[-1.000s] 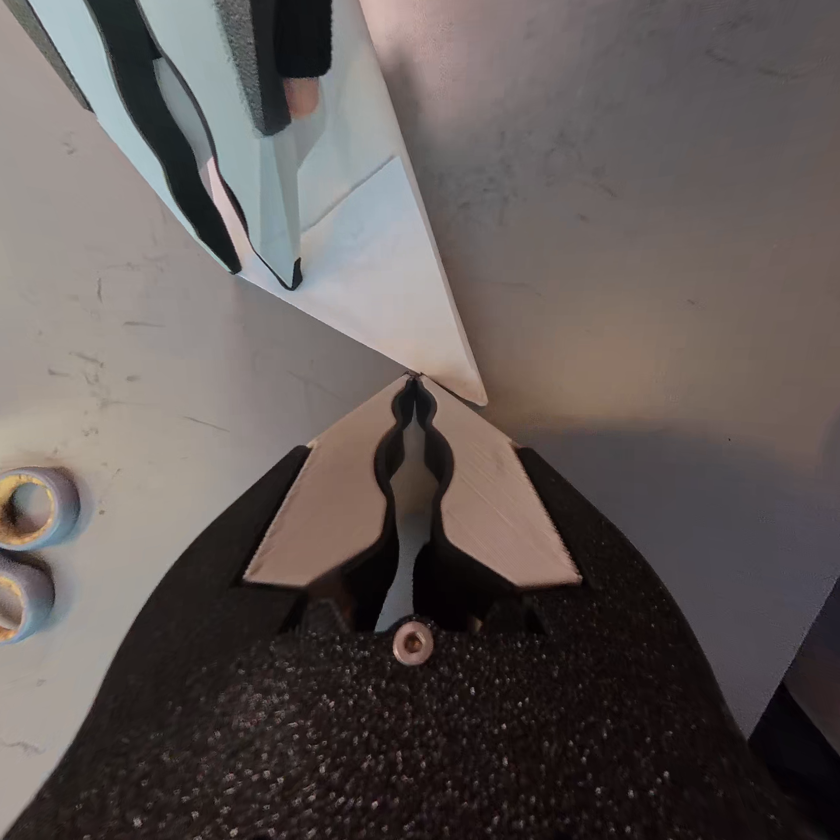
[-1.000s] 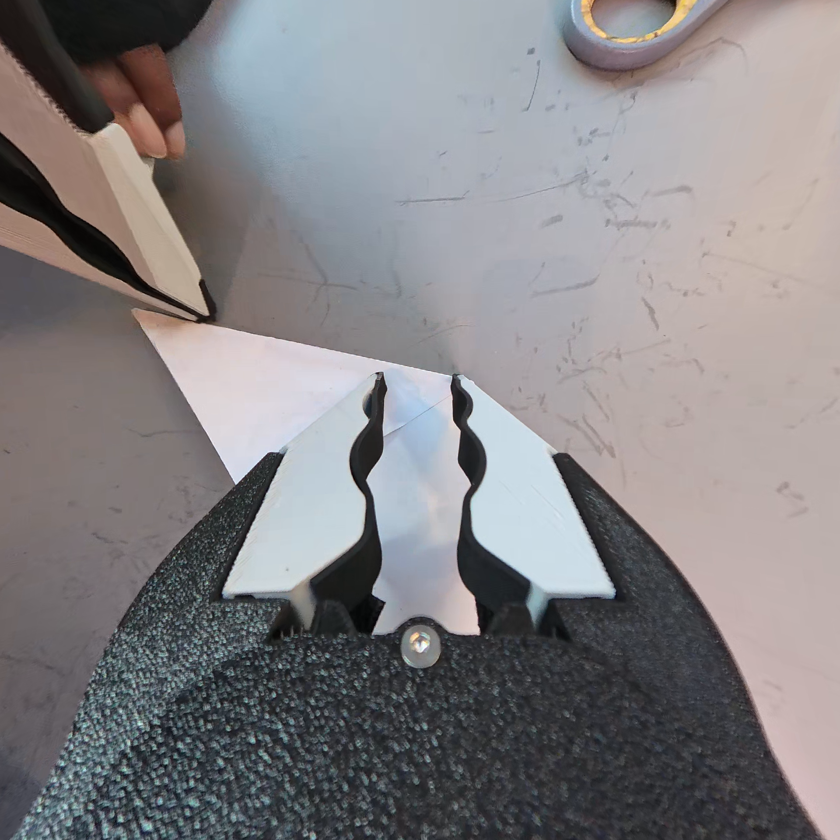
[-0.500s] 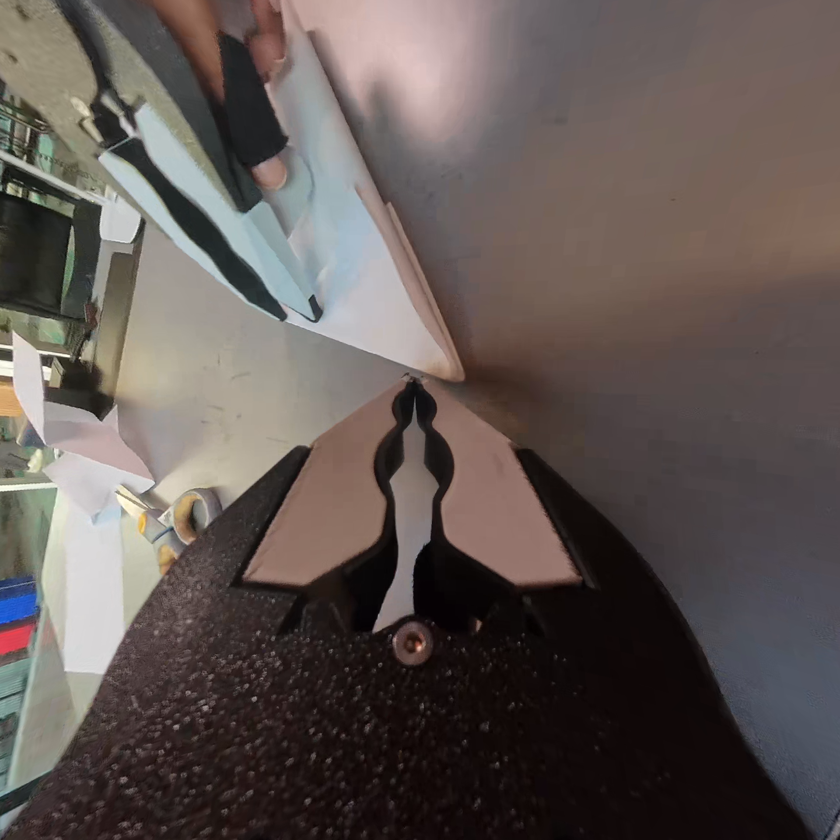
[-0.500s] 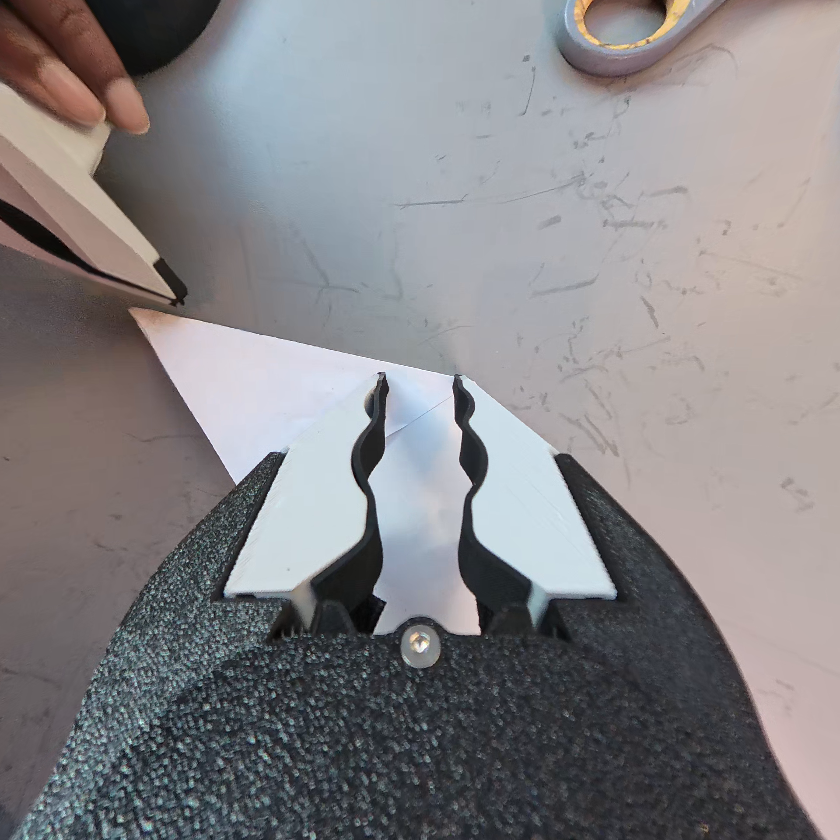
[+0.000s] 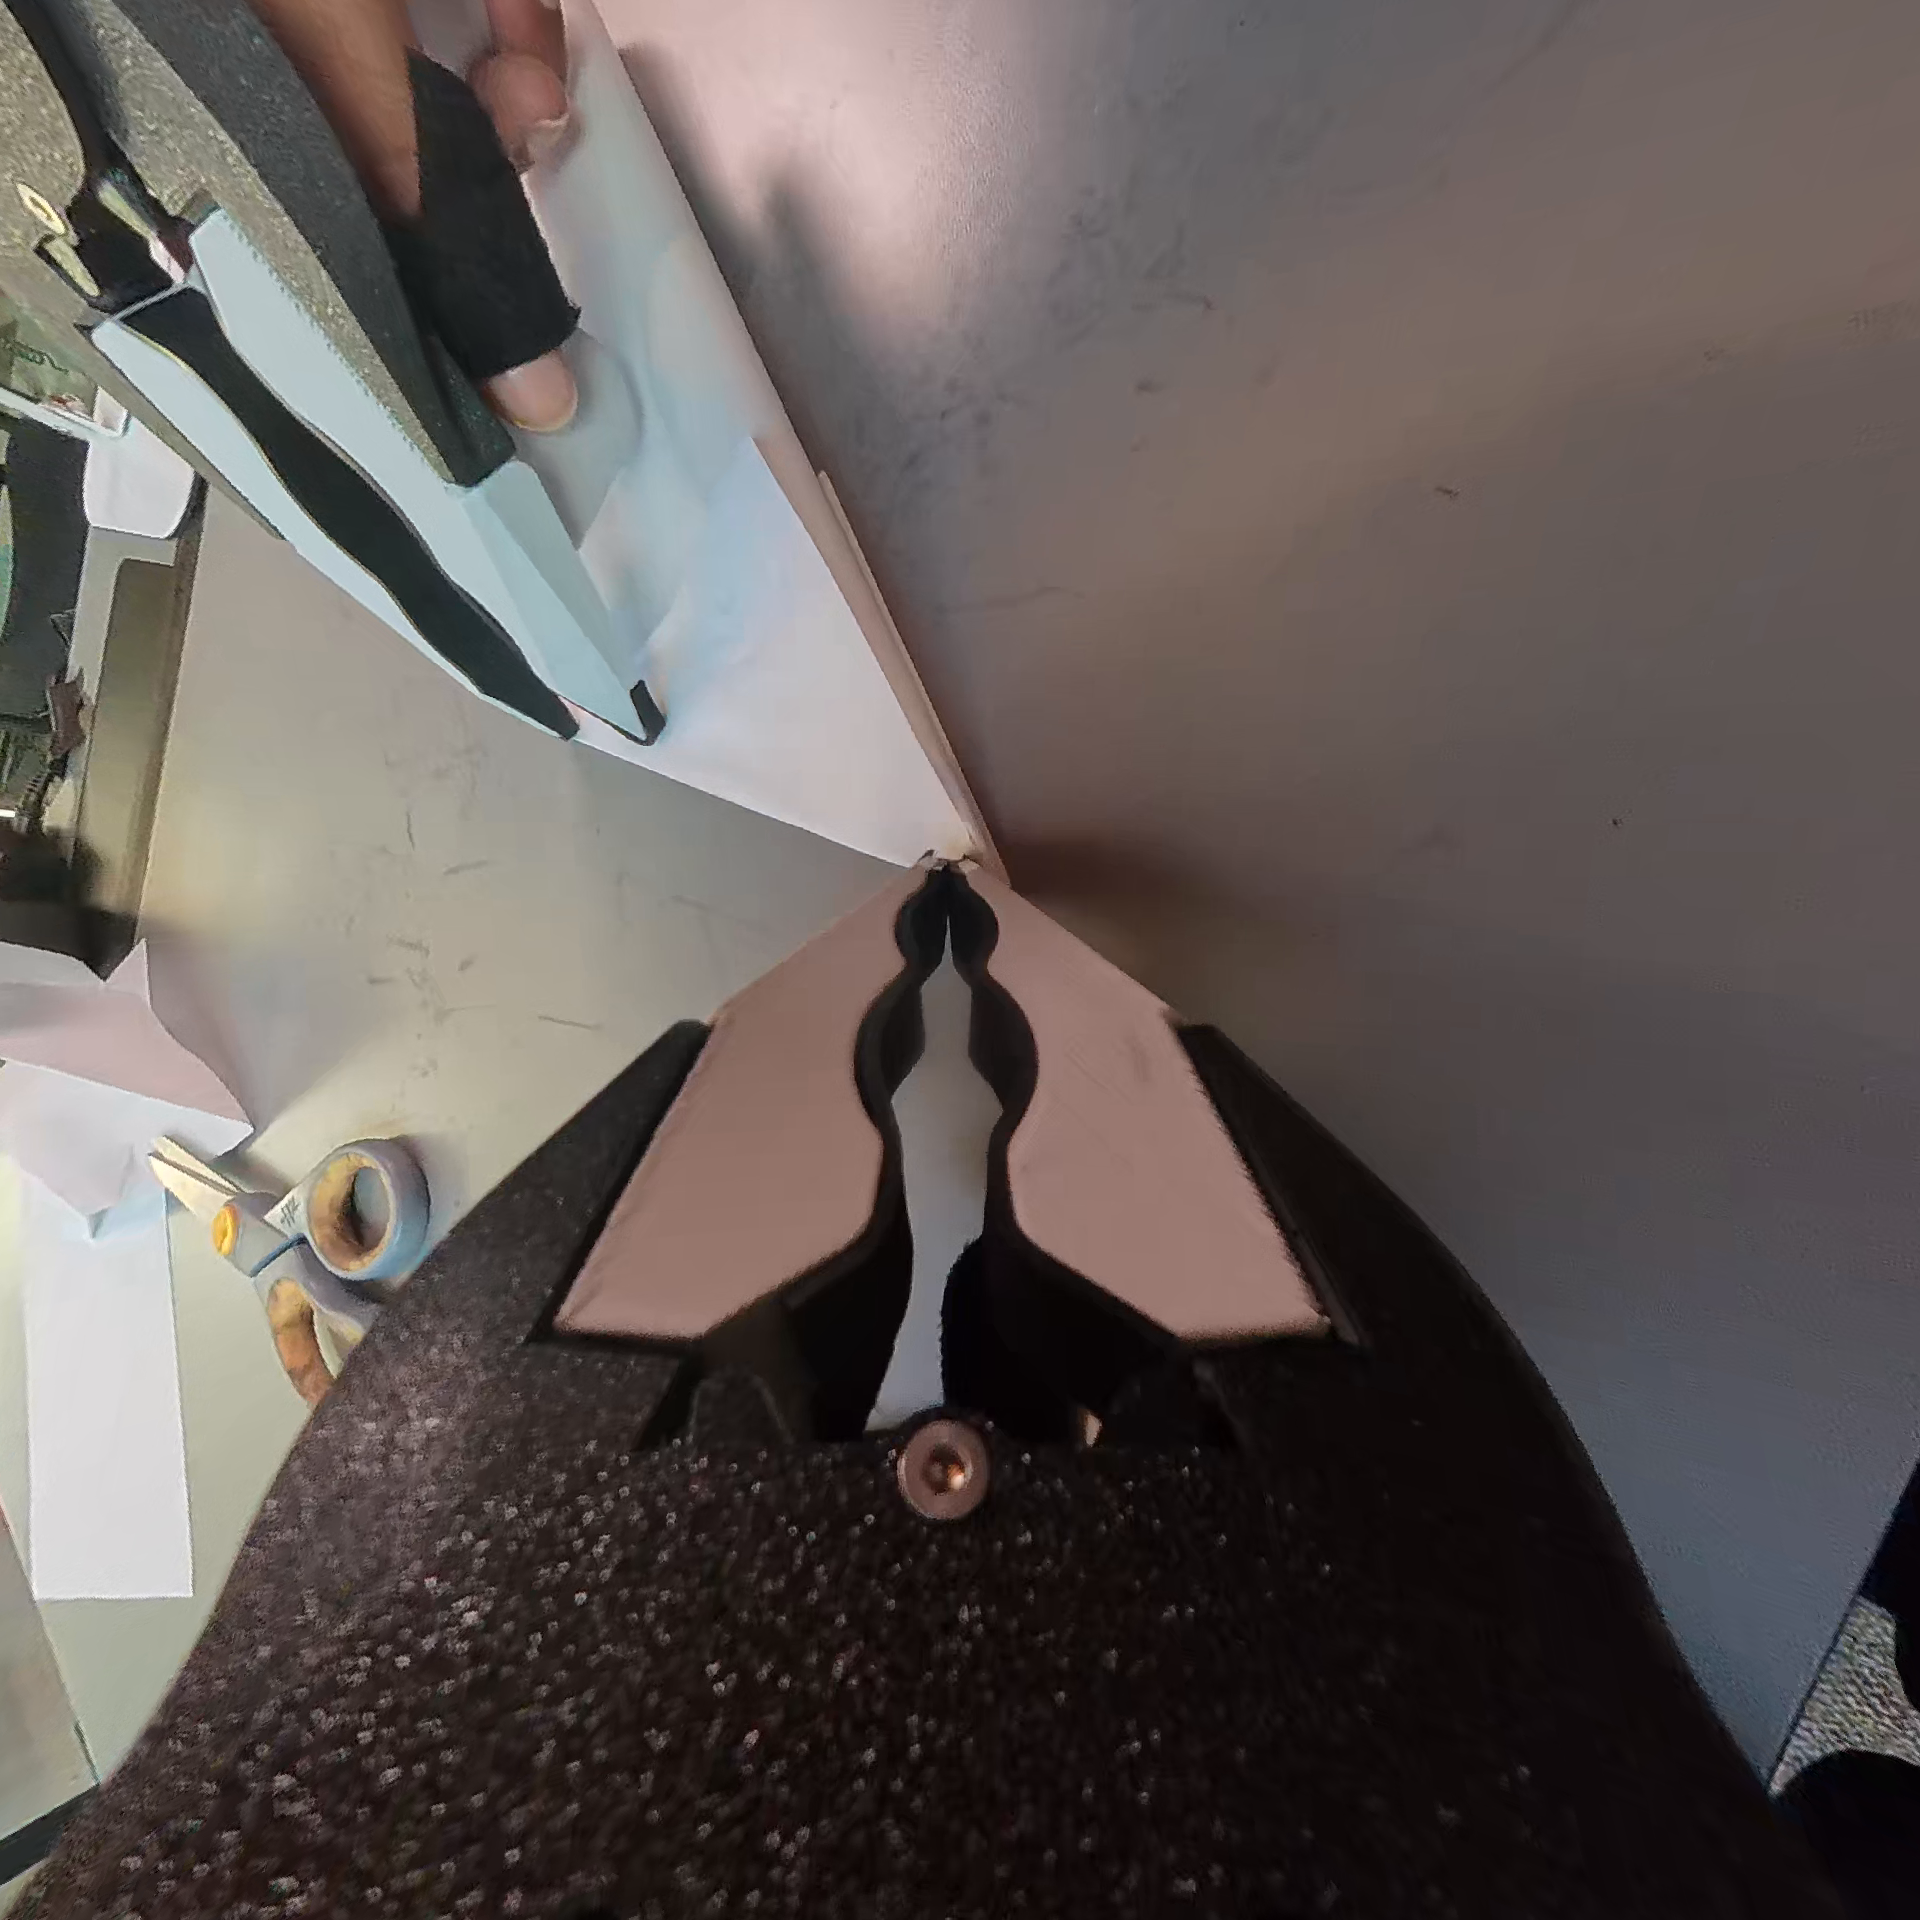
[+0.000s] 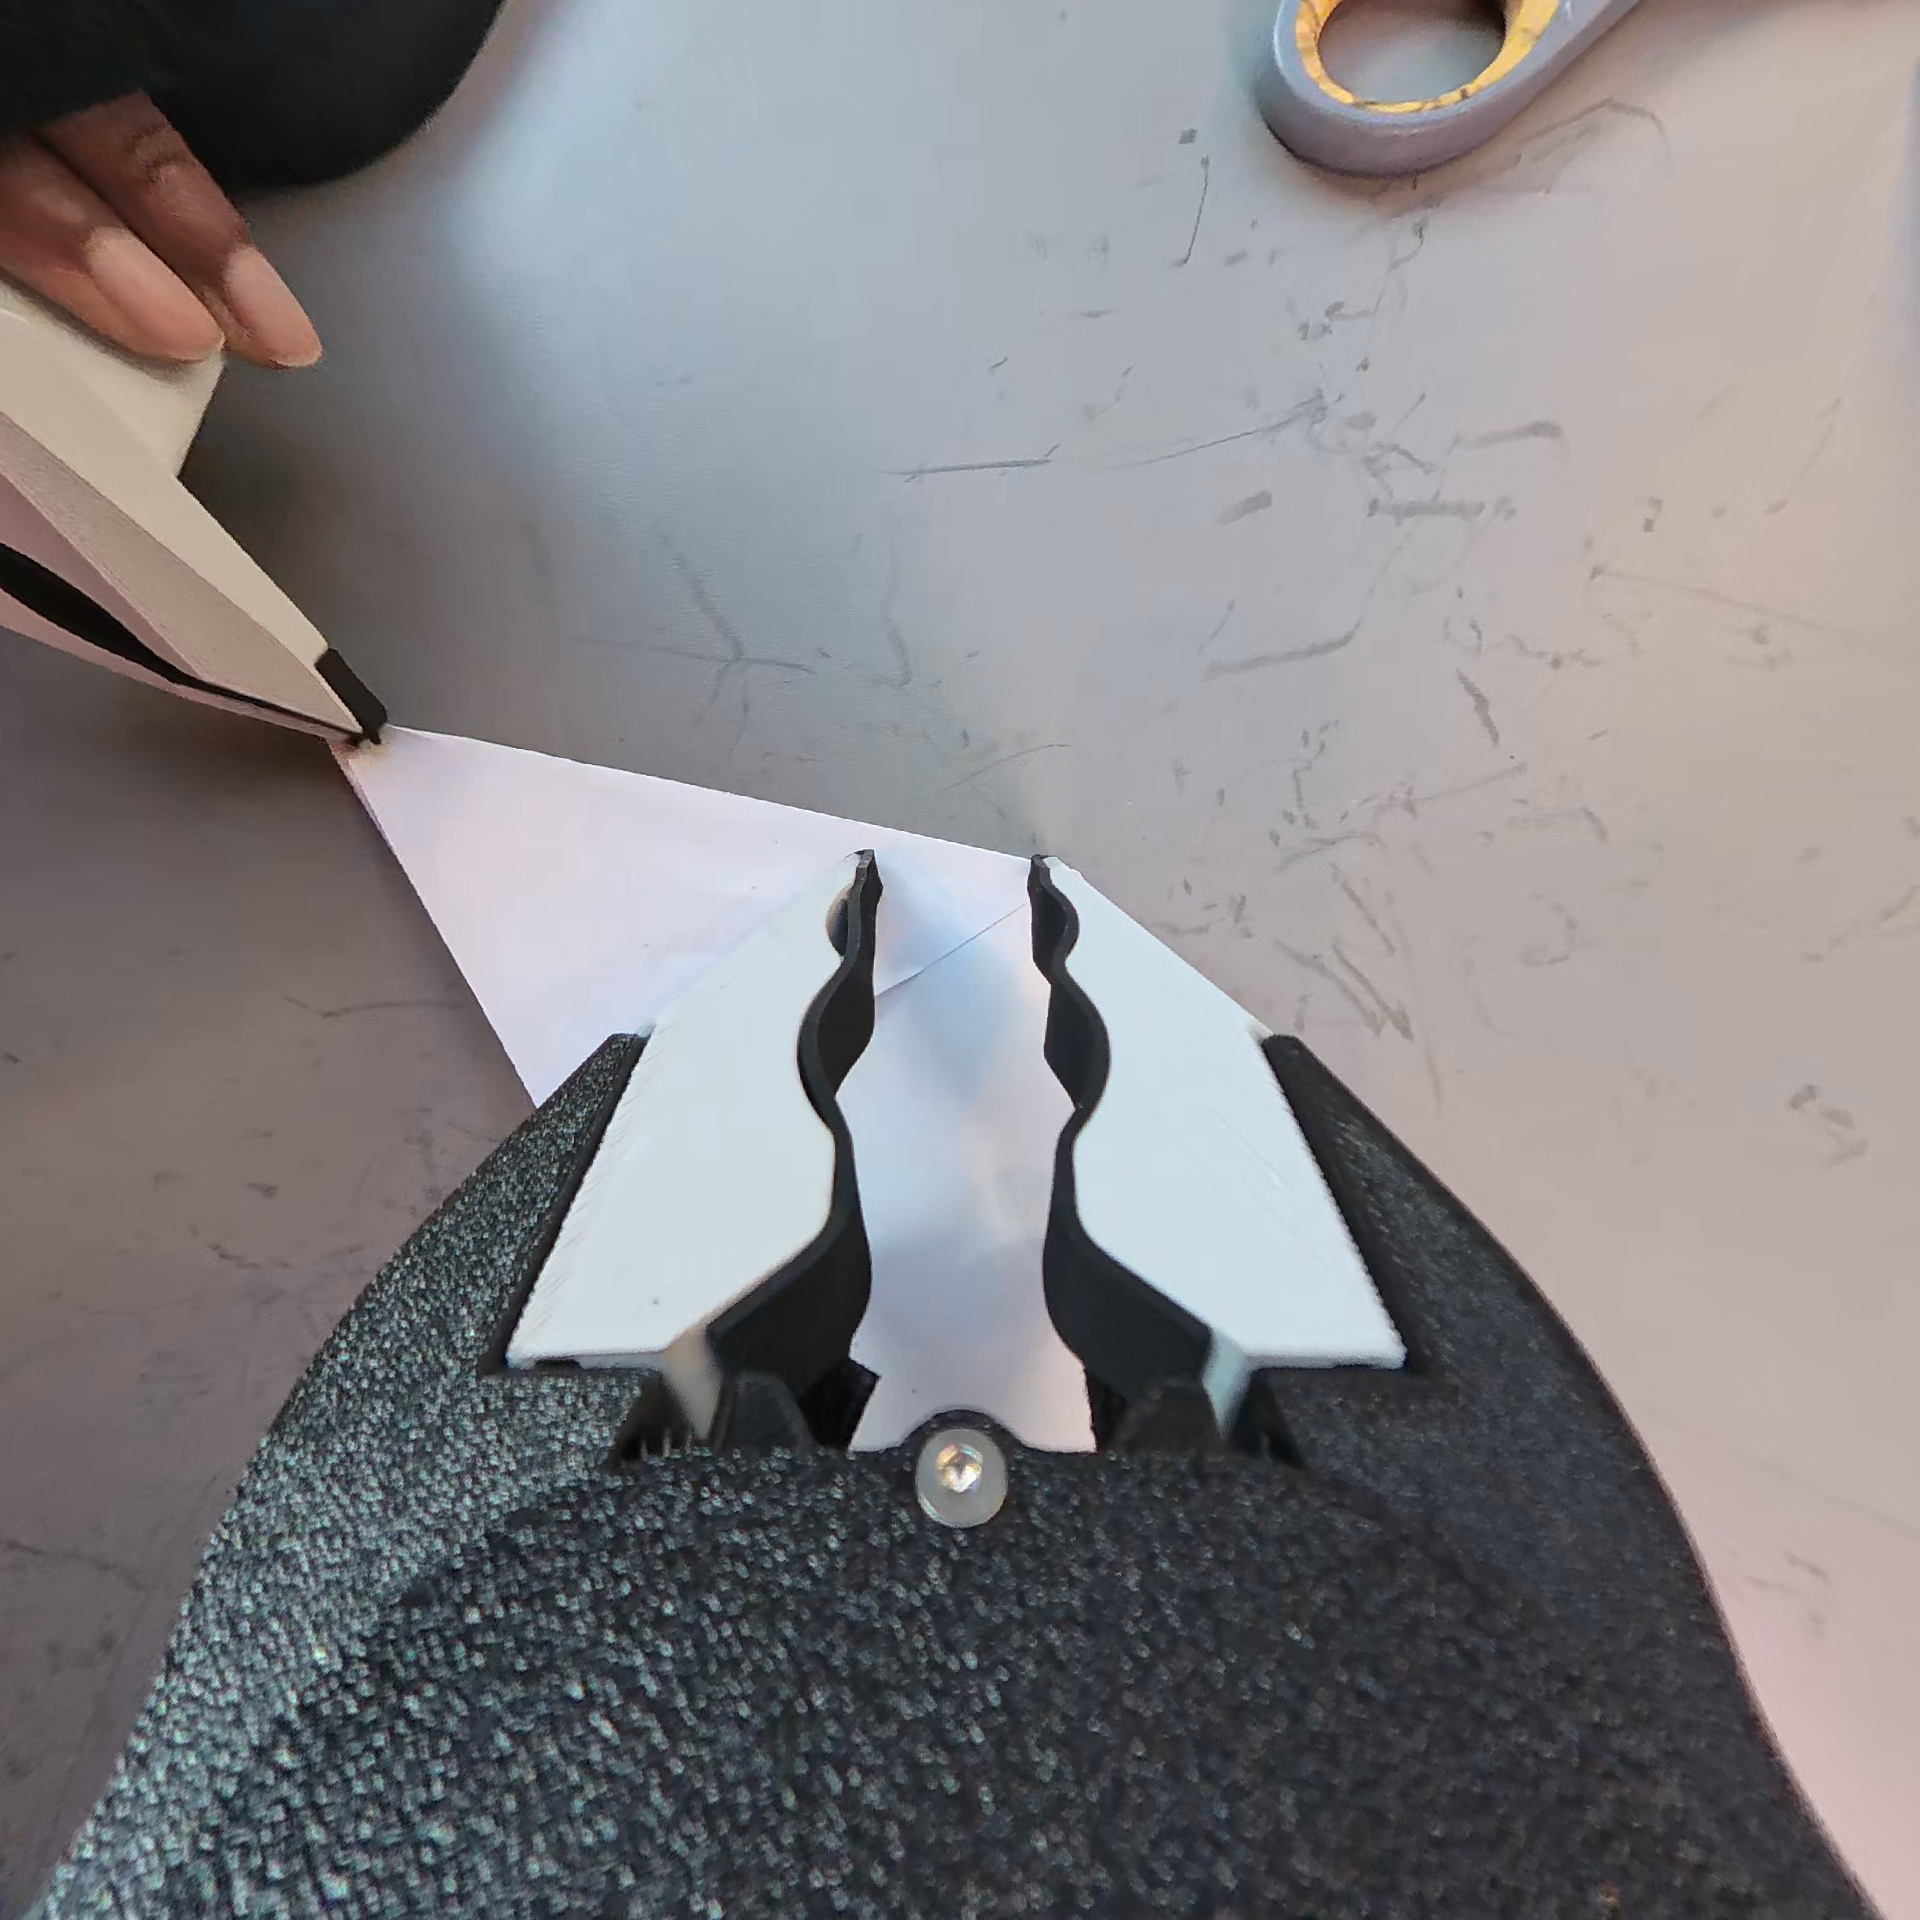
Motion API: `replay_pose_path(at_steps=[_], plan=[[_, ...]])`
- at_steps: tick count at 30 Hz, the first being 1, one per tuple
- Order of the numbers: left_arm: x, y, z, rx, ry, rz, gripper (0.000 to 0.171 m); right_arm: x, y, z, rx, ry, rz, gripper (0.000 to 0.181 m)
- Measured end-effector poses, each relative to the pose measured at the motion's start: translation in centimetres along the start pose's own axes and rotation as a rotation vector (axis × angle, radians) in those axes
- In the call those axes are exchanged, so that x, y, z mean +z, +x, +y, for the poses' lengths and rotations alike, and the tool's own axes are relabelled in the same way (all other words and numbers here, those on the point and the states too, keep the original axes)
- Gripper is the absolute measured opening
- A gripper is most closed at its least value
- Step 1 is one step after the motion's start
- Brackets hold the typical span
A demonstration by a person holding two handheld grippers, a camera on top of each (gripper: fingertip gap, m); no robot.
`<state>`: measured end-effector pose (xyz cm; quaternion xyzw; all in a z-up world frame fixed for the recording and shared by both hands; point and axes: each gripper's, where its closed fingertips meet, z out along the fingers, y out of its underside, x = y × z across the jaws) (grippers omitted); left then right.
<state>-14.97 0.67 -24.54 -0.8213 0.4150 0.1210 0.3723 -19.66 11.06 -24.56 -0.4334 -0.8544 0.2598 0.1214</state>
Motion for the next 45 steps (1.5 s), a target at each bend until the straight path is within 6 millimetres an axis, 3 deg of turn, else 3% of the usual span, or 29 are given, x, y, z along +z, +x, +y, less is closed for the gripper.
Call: replay_pose_path(at_steps=[5,13,28,35,40,42,45], plan=[[-0.2,0.3,0.1,-0.009,-0.006,-0.042,0.0,0.1,-0.2,-0.1,-0.006,0.011,-0.005,0.029],[-0.5,0.4,0.1,0.132,-0.011,-0.221,0.0,0.1,-0.5,-0.2,-0.004,0.025,-0.011,0.029],[-1.7,1.9,0.4,0.159,0.001,-0.263,0.0,0.3,-1.3,-0.4,-0.011,0.045,-0.018,0.028],[-2.0,2.3,0.3,-0.075,0.008,-0.029,0.0,0.3,-1.4,-0.5,-0.005,0.04,-0.009,0.028],[-3.6,-1.7,-2.4,-0.393,0.187,0.114,0.0,0.3,-1.4,-0.5,-0.009,0.035,-0.004,0.028],[-2.6,-2.0,-2.3,-0.424,0.15,0.211,0.0,0.3,-1.4,-0.5,-0.011,0.026,-0.005,0.028],[-0.9,-0.4,-1.5,-0.375,0.07,0.345,0.0,0.3,-1.4,-0.5,-0.012,0.014,-0.006,0.028]])
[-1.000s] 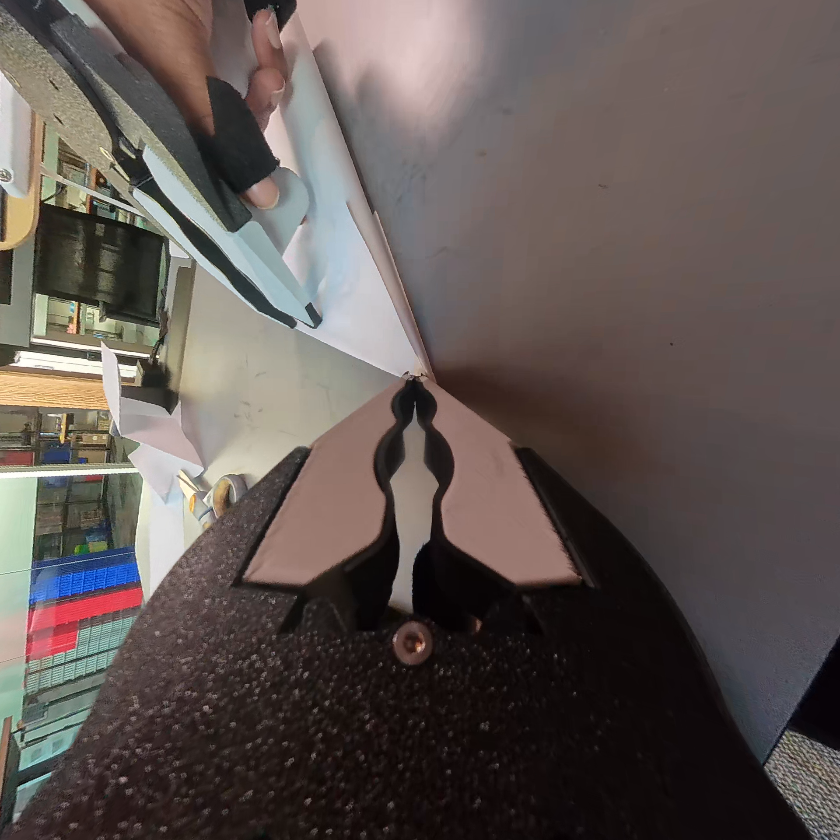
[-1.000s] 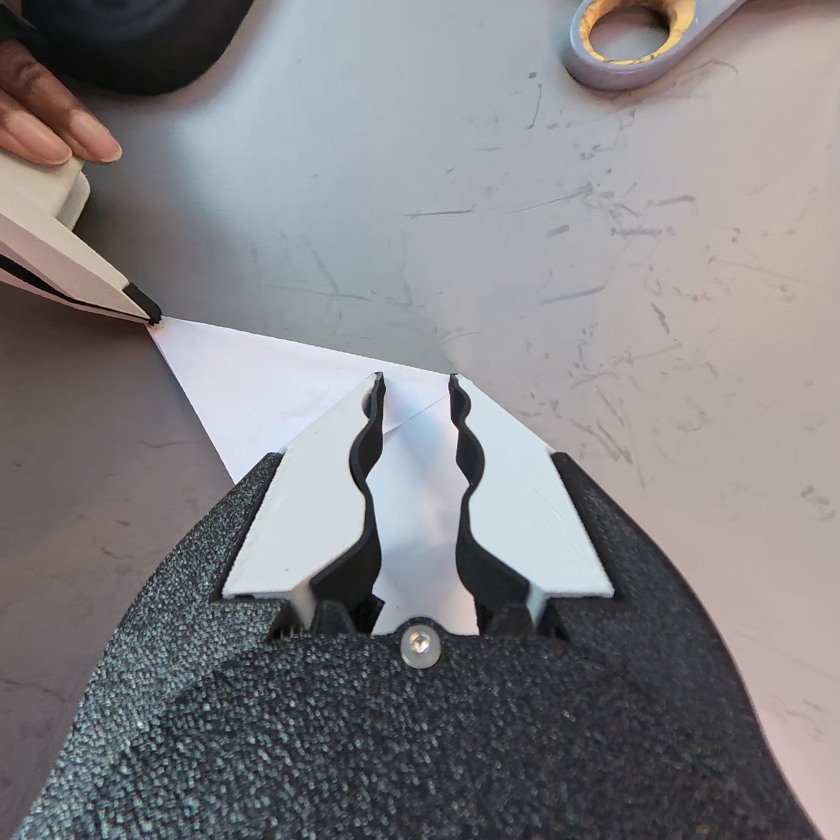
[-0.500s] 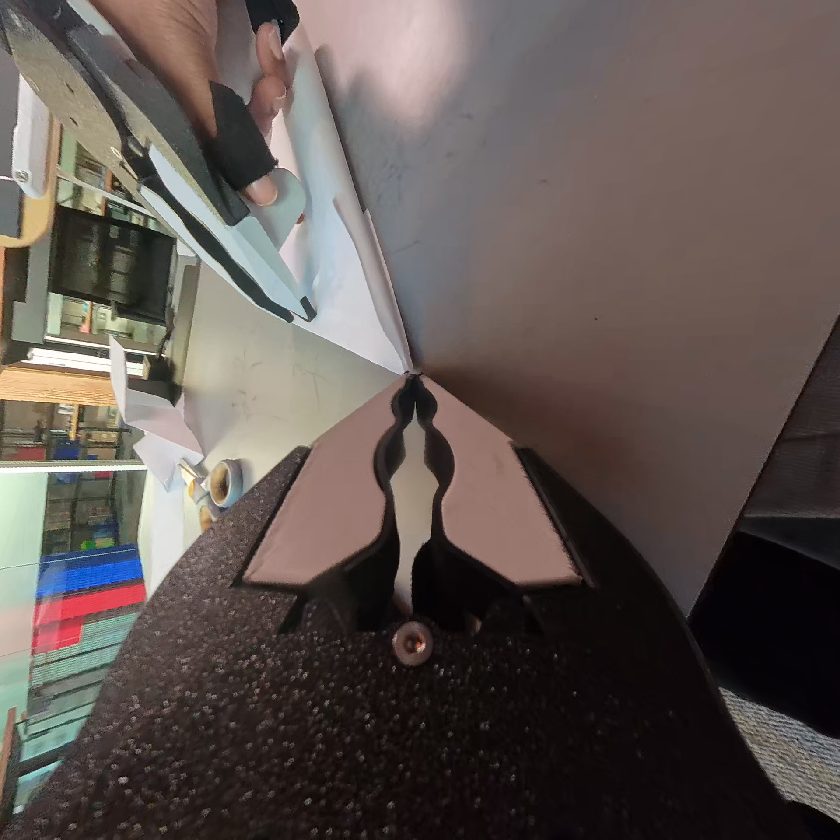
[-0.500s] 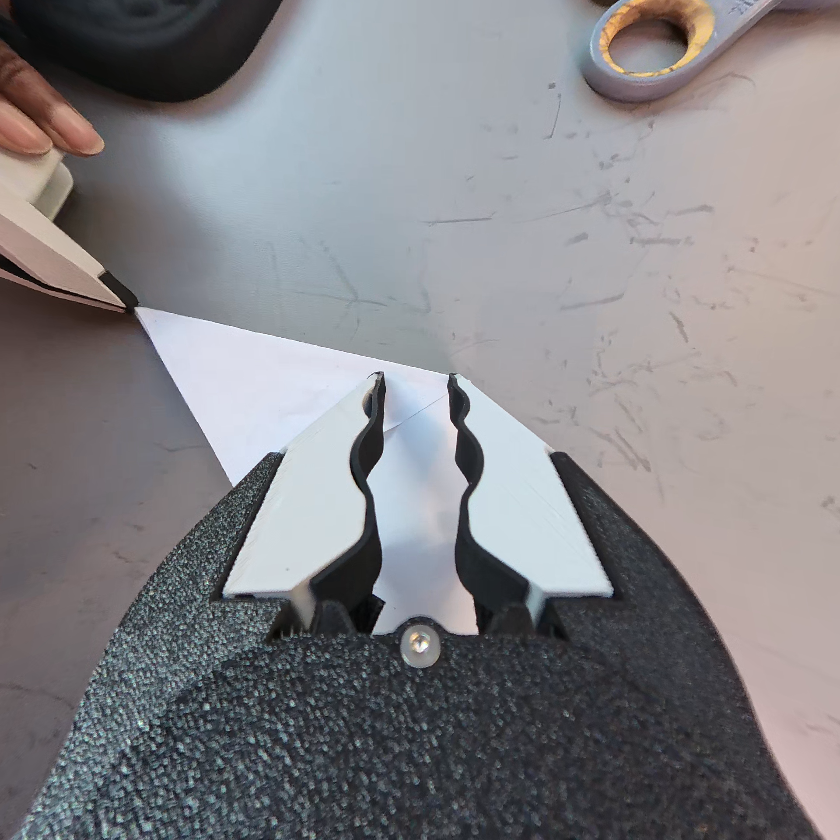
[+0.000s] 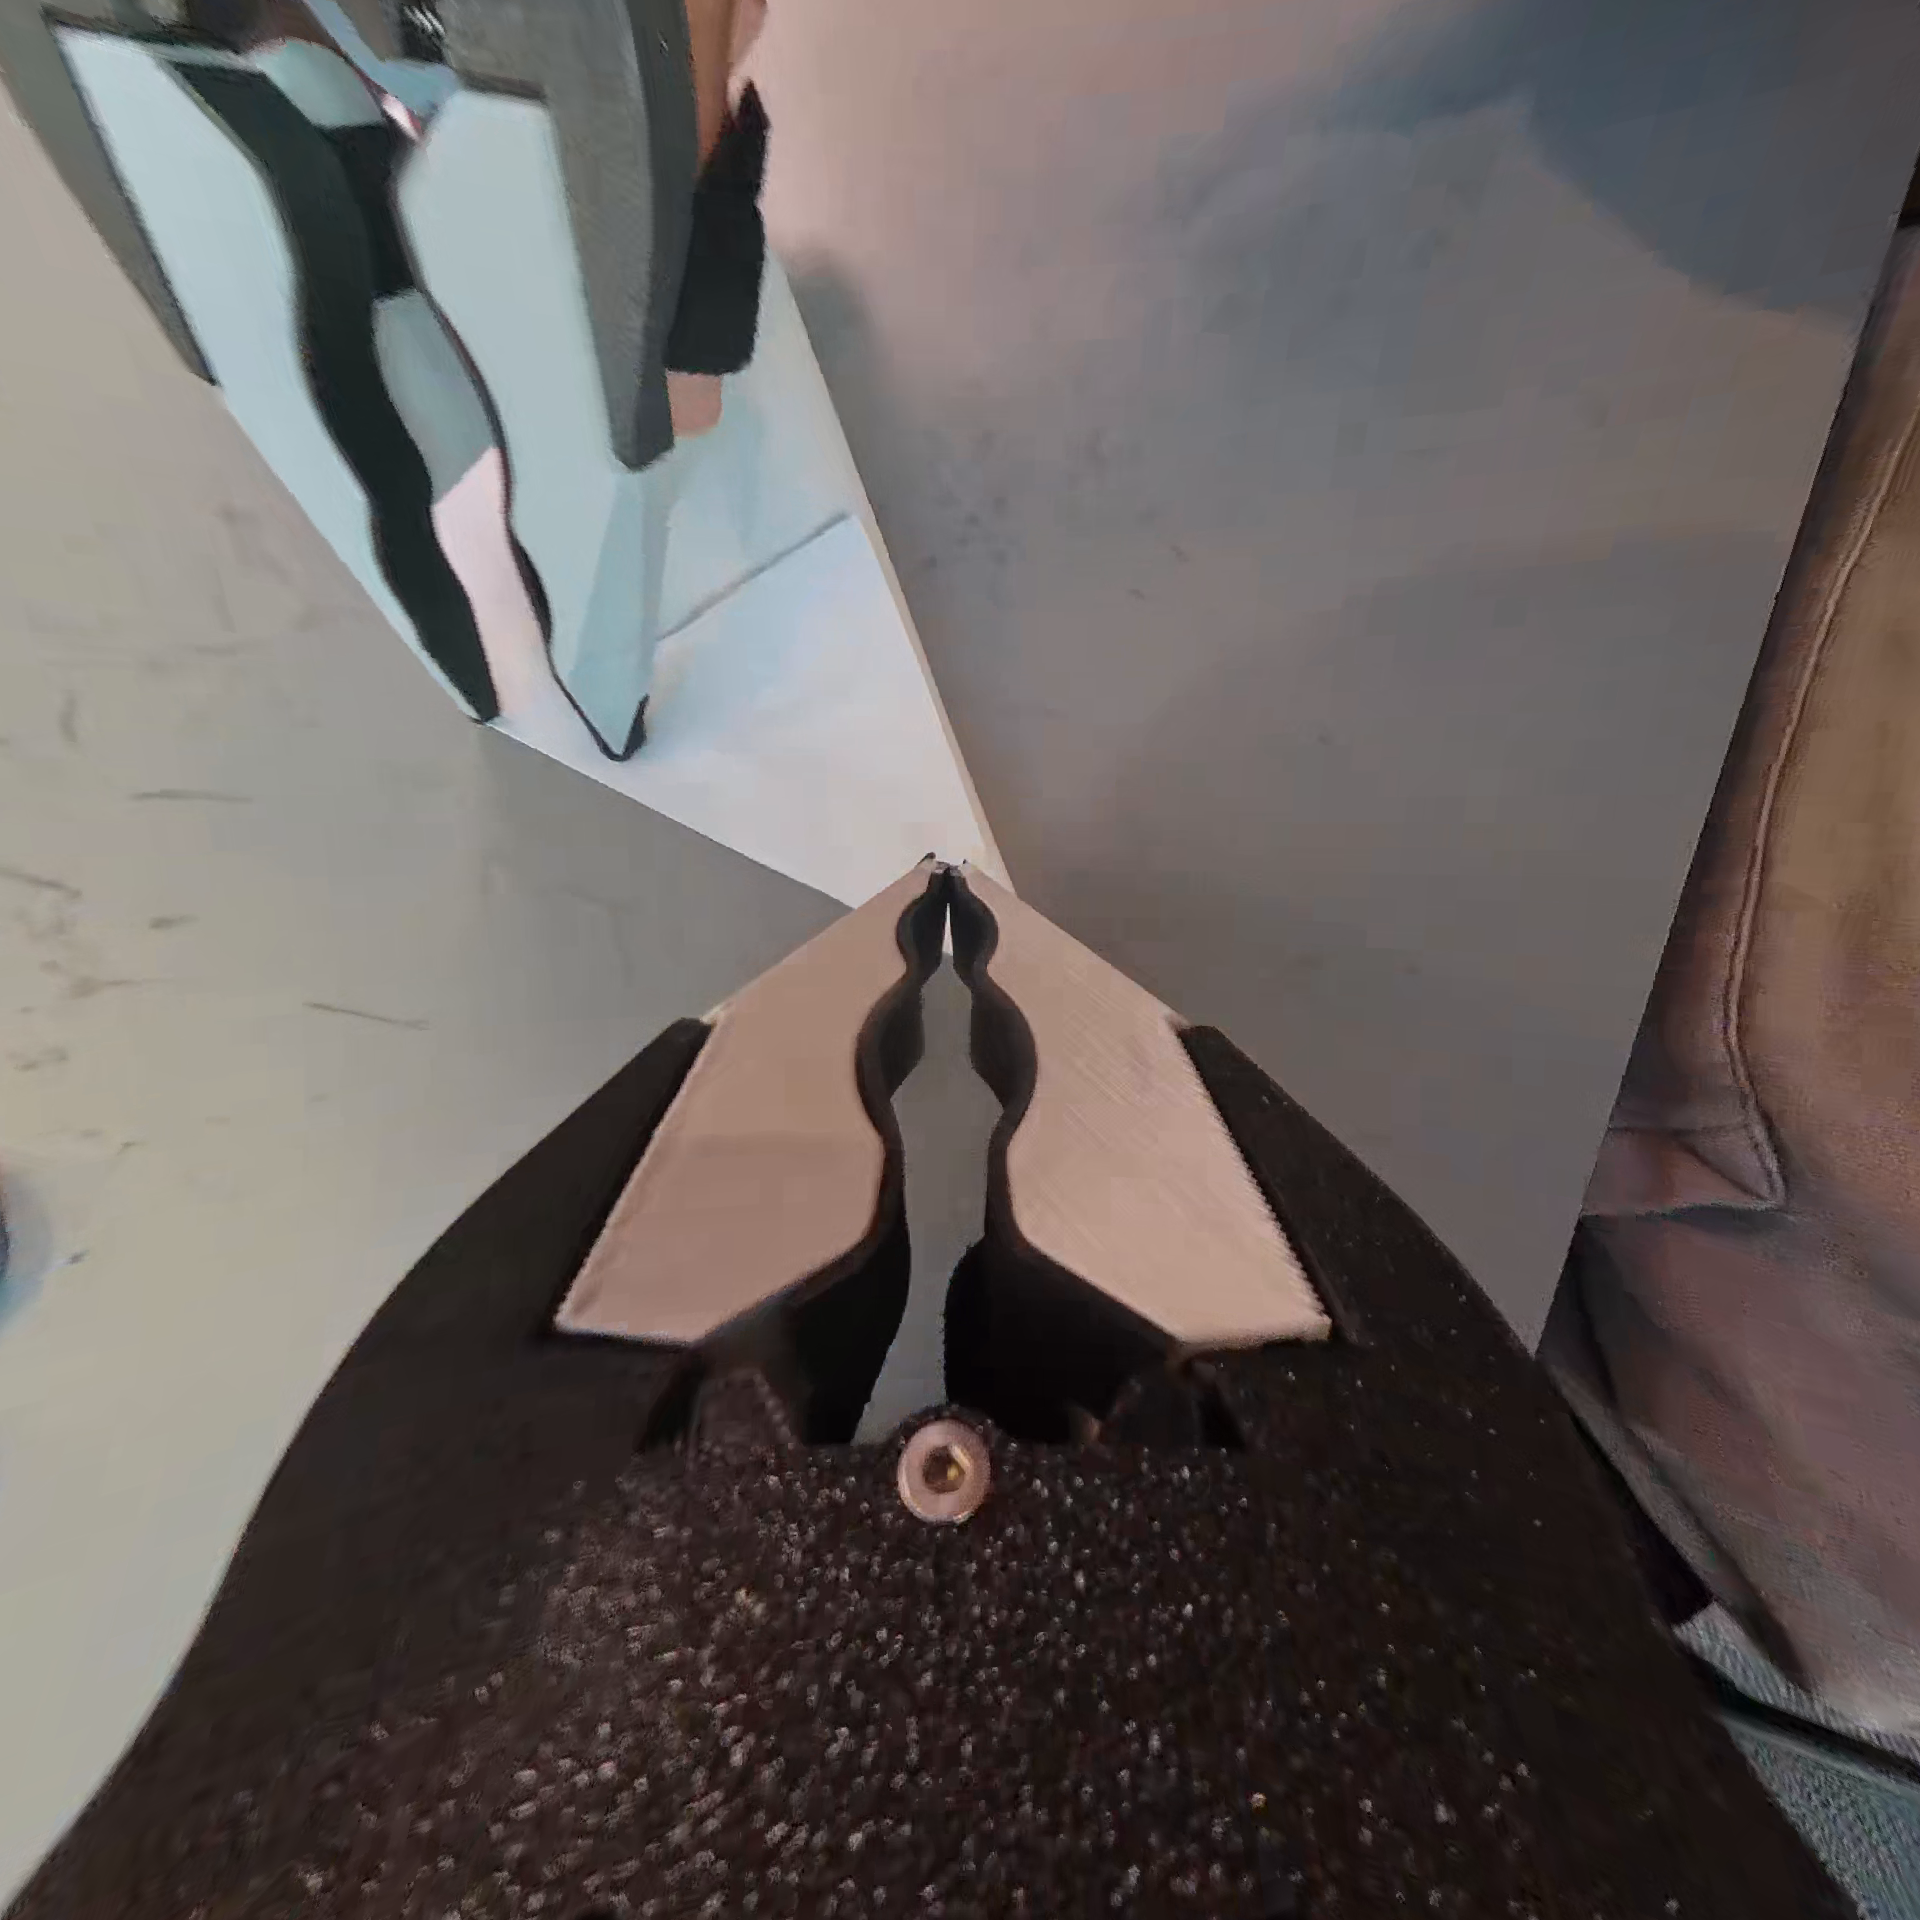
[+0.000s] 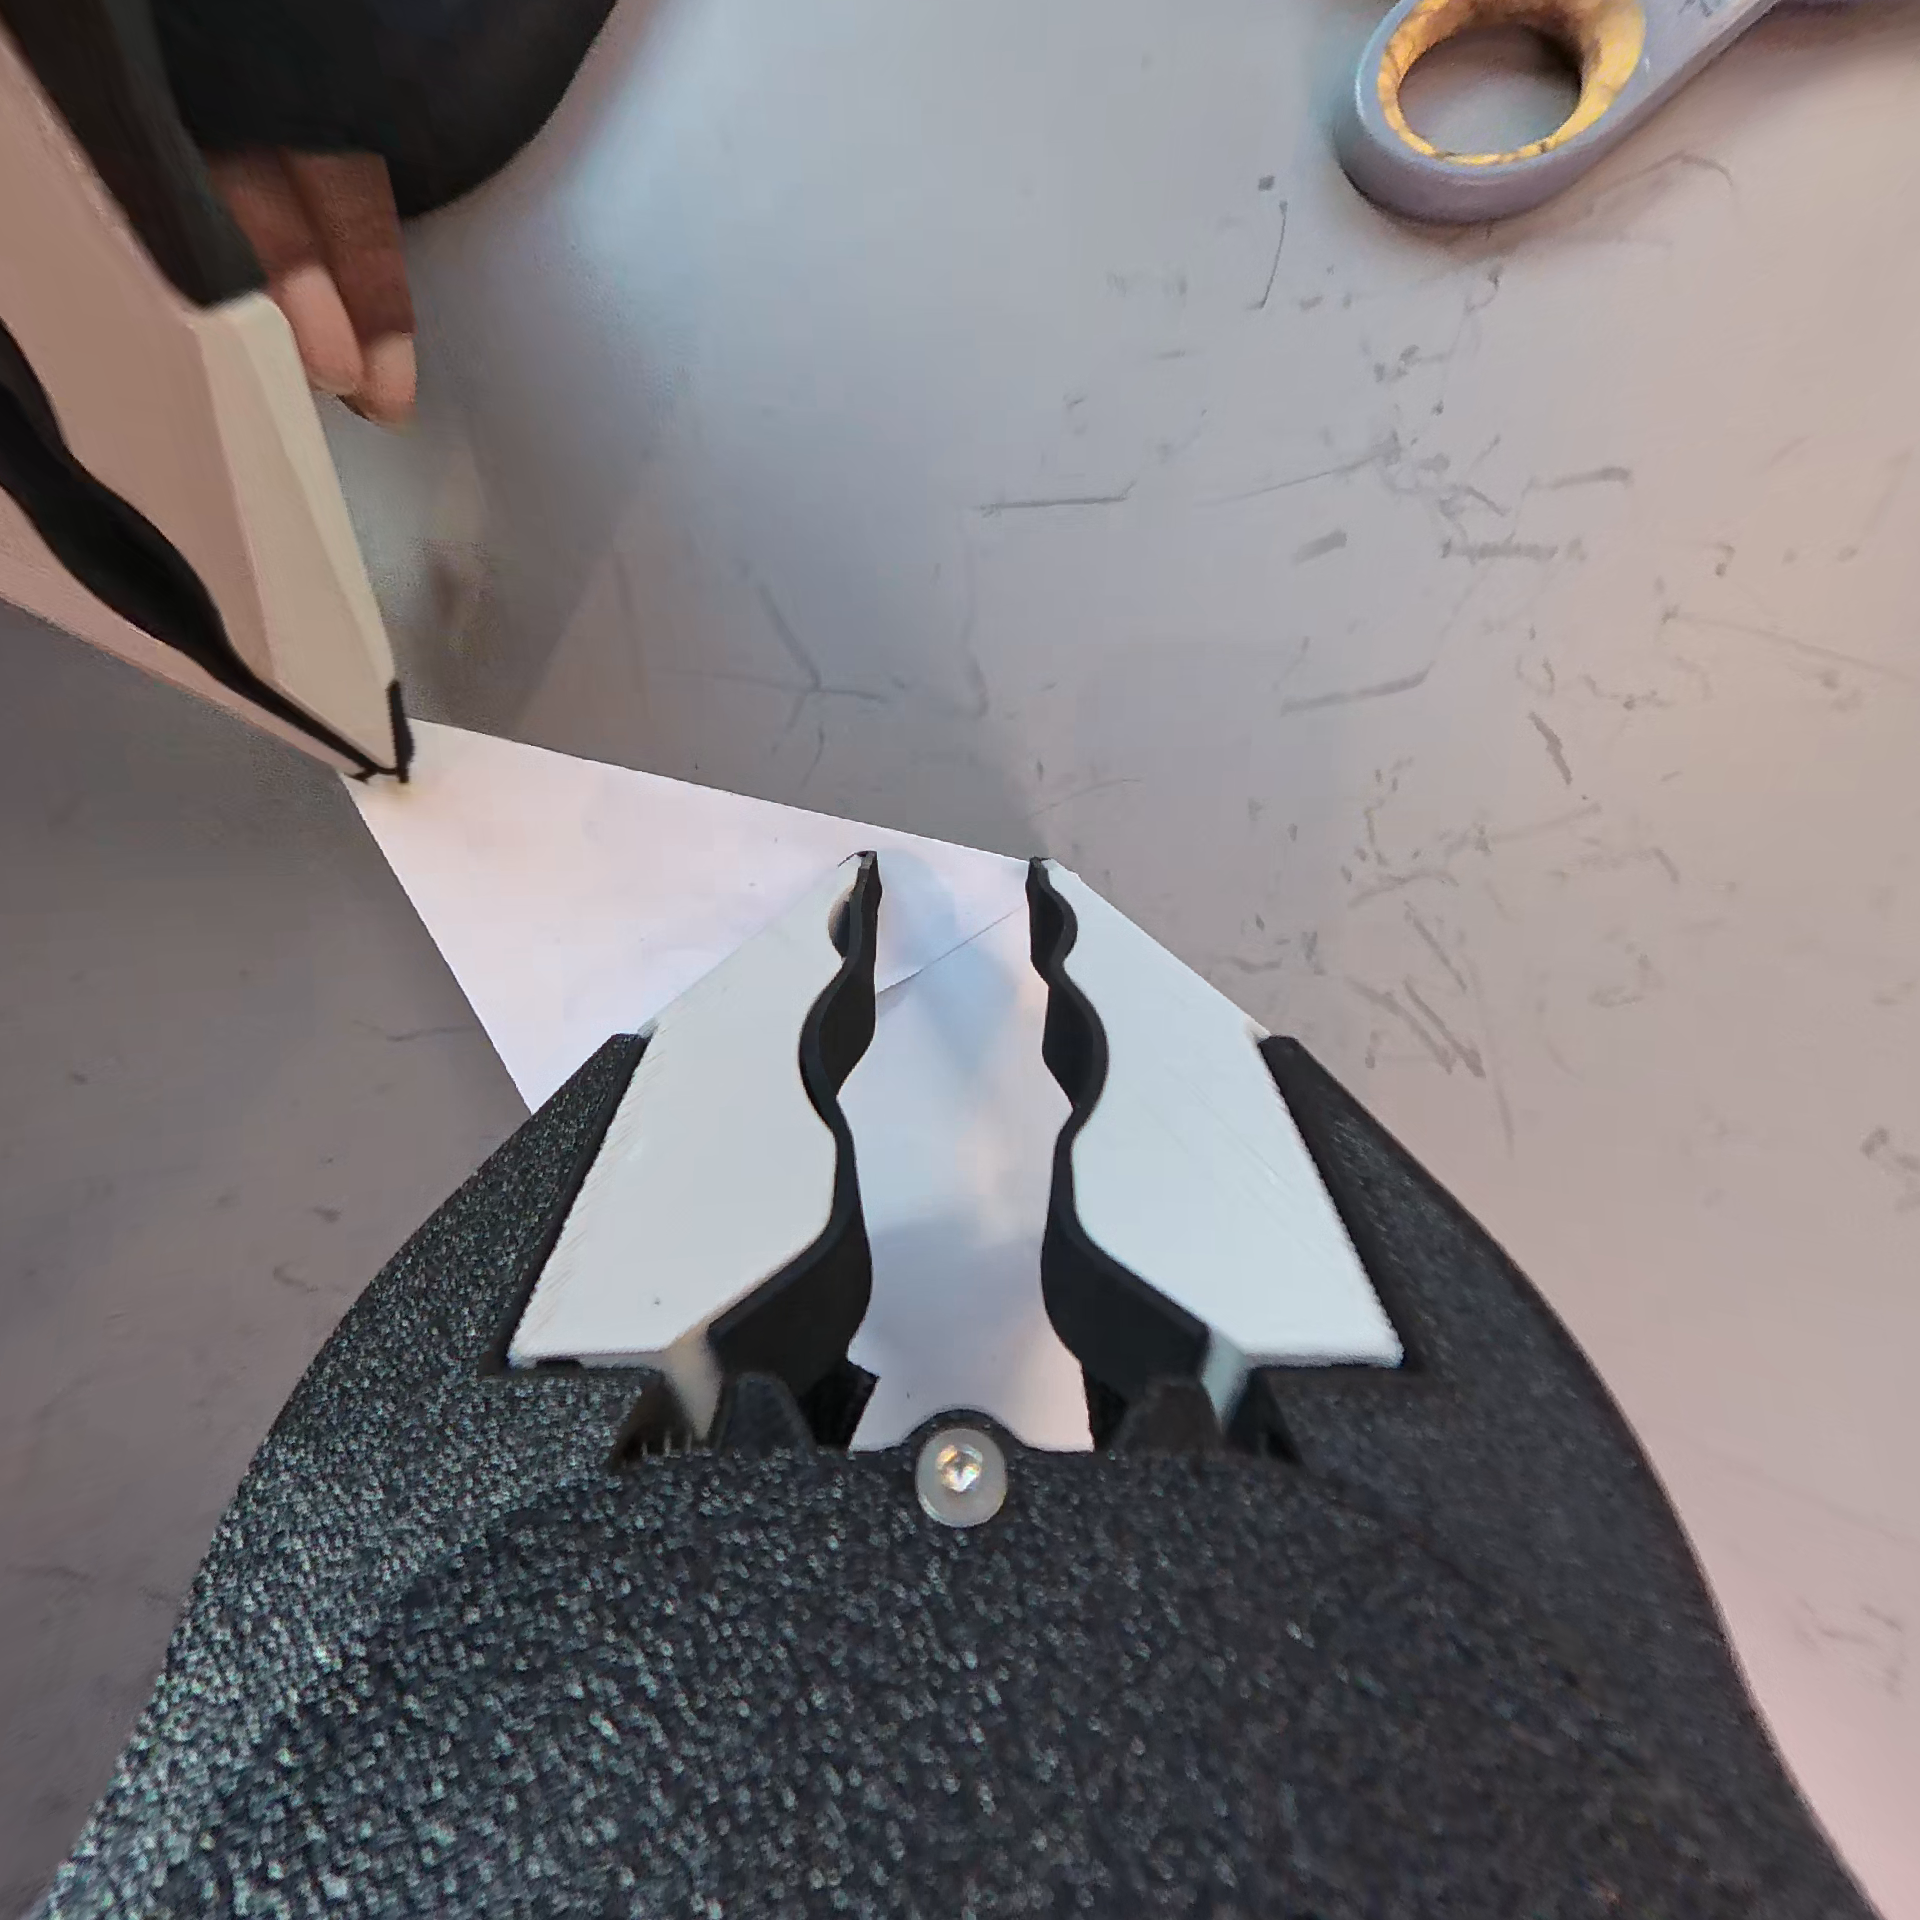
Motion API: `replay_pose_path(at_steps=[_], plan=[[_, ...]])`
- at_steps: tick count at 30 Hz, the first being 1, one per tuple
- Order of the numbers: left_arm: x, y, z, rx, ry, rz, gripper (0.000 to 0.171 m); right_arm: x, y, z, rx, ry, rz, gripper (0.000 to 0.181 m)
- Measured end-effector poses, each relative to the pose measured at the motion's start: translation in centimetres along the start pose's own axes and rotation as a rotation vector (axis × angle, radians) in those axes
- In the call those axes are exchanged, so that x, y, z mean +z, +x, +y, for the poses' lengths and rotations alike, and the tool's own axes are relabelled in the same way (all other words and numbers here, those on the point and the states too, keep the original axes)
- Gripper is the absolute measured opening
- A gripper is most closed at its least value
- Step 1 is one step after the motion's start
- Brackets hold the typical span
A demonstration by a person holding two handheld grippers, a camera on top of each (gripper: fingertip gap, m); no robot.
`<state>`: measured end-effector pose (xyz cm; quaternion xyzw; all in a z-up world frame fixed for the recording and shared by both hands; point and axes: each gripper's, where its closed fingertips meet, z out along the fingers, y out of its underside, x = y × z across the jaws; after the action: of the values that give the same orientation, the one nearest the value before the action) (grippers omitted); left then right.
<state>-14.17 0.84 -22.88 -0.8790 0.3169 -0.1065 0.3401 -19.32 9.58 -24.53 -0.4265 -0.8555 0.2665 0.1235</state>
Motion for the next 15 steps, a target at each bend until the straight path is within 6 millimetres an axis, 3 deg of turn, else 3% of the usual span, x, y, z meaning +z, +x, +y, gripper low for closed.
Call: replay_pose_path(at_steps=[2,6,9,12,13,15], plan=[[1.0,0.1,1.3,0.043,-0.076,0.014,0.0,0.0,0.0,0.0,0.002,-0.002,-0.001,0.028],[1.2,0.2,1.3,0.042,-0.074,0.021,0.0,-0.2,0.1,-0.1,-0.007,0.007,0.003,0.035],[1.2,0.2,1.3,0.043,-0.055,-0.003,0.0,-2.7,-0.5,-1.8,-0.028,0.125,0.052,0.037],[1.2,0.2,1.3,0.039,-0.036,-0.021,0.0,-6.0,-4.5,-3.7,-0.054,0.258,0.018,0.026],[1.2,0.2,1.3,0.038,-0.031,-0.025,0.0,-6.2,-6.4,-3.9,-0.072,0.267,-0.008,0.021],[1.2,0.2,1.3,0.044,-0.022,-0.032,0.0,-4.8,-9.1,-3.2,-0.066,0.212,-0.027,0.011]])
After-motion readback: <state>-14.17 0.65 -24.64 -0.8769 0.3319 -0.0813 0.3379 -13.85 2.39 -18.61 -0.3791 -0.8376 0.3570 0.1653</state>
